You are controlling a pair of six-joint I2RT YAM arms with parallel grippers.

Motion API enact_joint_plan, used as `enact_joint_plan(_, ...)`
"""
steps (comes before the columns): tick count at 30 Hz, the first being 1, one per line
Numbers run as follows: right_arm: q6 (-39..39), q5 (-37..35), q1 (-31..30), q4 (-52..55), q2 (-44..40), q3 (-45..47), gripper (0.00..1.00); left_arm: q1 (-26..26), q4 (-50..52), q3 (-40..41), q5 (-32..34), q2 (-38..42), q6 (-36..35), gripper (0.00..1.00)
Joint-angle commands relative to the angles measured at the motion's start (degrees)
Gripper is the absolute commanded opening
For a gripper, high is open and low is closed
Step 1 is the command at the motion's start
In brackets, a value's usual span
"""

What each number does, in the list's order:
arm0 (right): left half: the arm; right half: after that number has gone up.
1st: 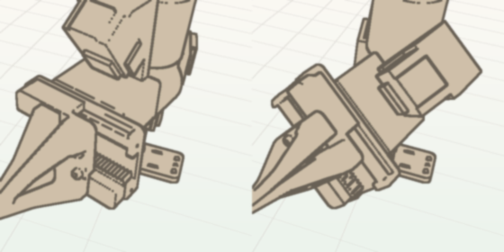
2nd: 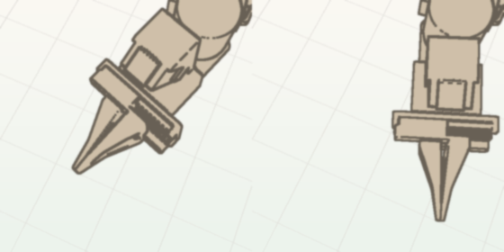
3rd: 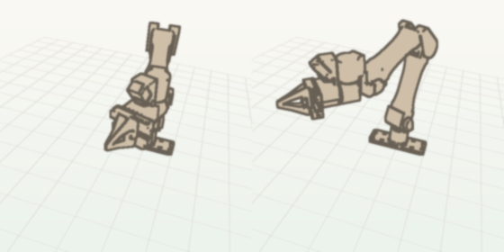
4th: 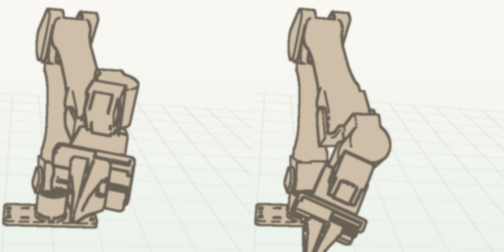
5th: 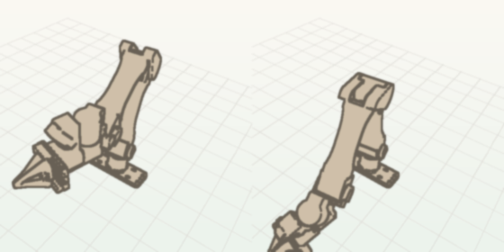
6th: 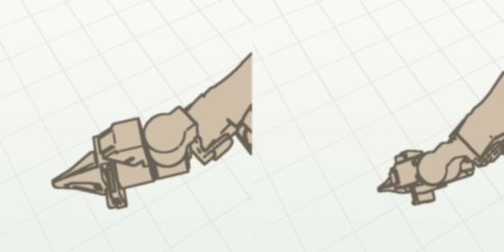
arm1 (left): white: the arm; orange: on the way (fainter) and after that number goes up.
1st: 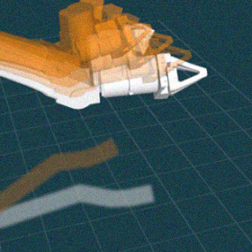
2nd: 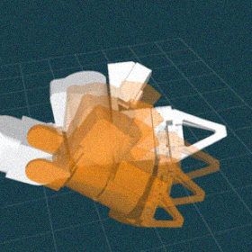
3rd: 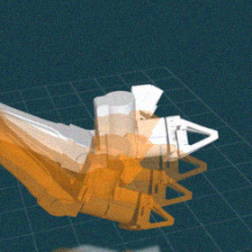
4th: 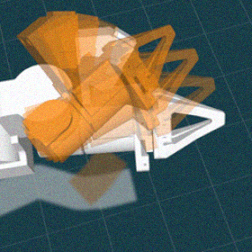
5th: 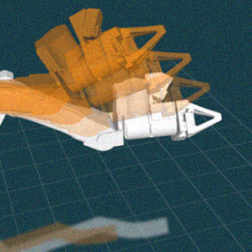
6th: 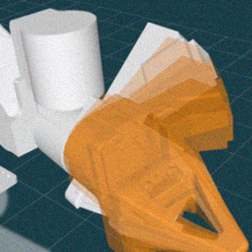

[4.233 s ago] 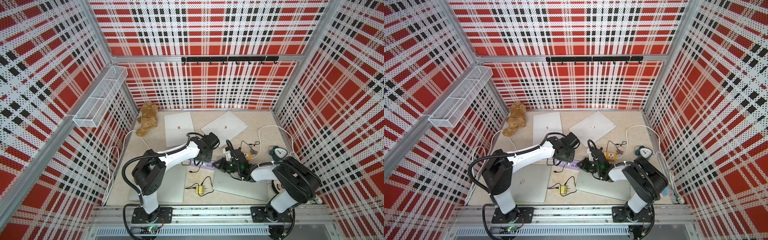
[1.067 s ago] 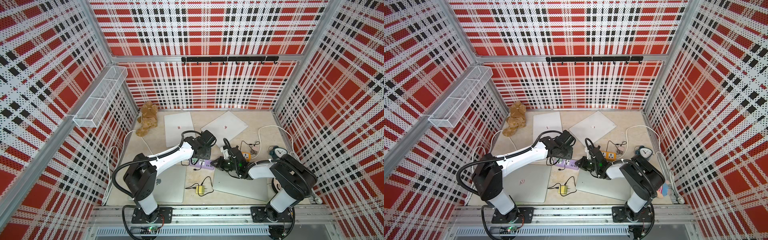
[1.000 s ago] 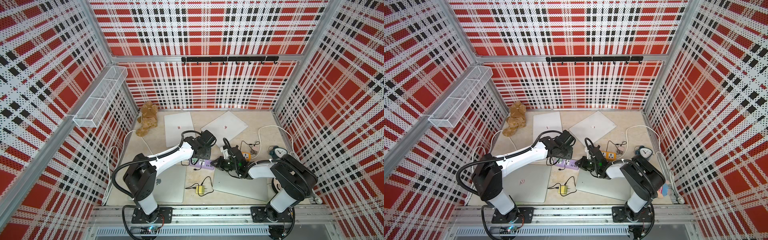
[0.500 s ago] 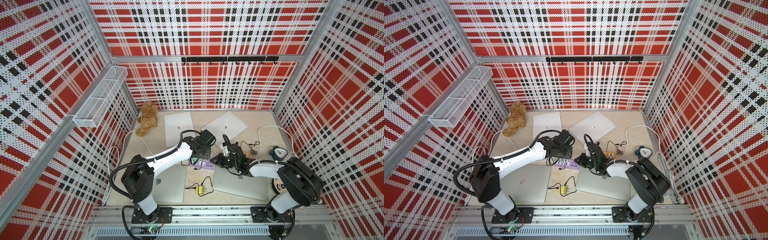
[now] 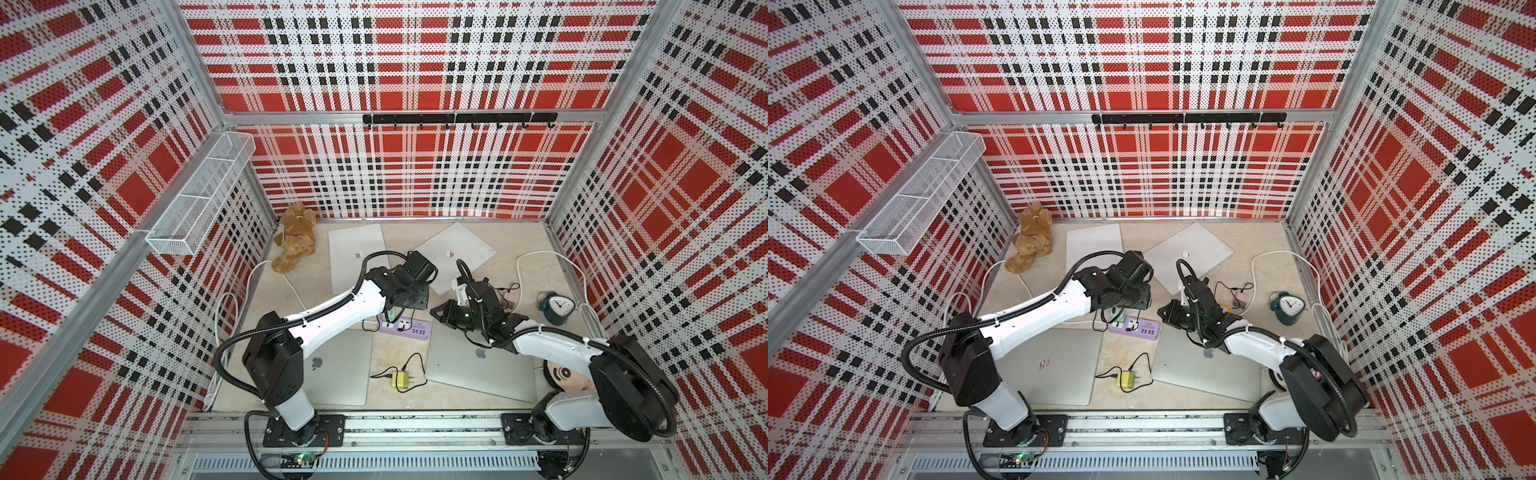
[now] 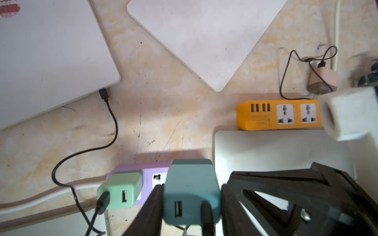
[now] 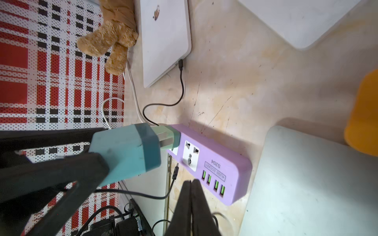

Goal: Unplug the laptop charger
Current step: Place the plug at the center of the board.

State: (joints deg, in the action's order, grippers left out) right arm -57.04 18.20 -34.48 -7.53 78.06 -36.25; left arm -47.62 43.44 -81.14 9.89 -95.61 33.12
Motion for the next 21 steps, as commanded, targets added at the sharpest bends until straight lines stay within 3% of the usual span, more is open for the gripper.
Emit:
enact_joint_plan(1, 1.80, -2.22, 1.69, 4.29, -3.59, 0.42, 0.07, 0.40, 0.07, -3.13, 0.05, 0.05, -1.28, 0.23)
enact_joint_plan(8, 2.80, -3.17, 4.38, 7.72, -8.82, 2.44, 0.07, 2.15, -0.02, -6.45, 0.22, -2.39, -2.94, 0.23)
enact_joint_plan(21, 3.77, -3.82, 5.60, 10.26, -10.73, 2.99, 0.07, 6.98, -5.89, -8.79, 1.13, -7.22, -6.25, 0.23)
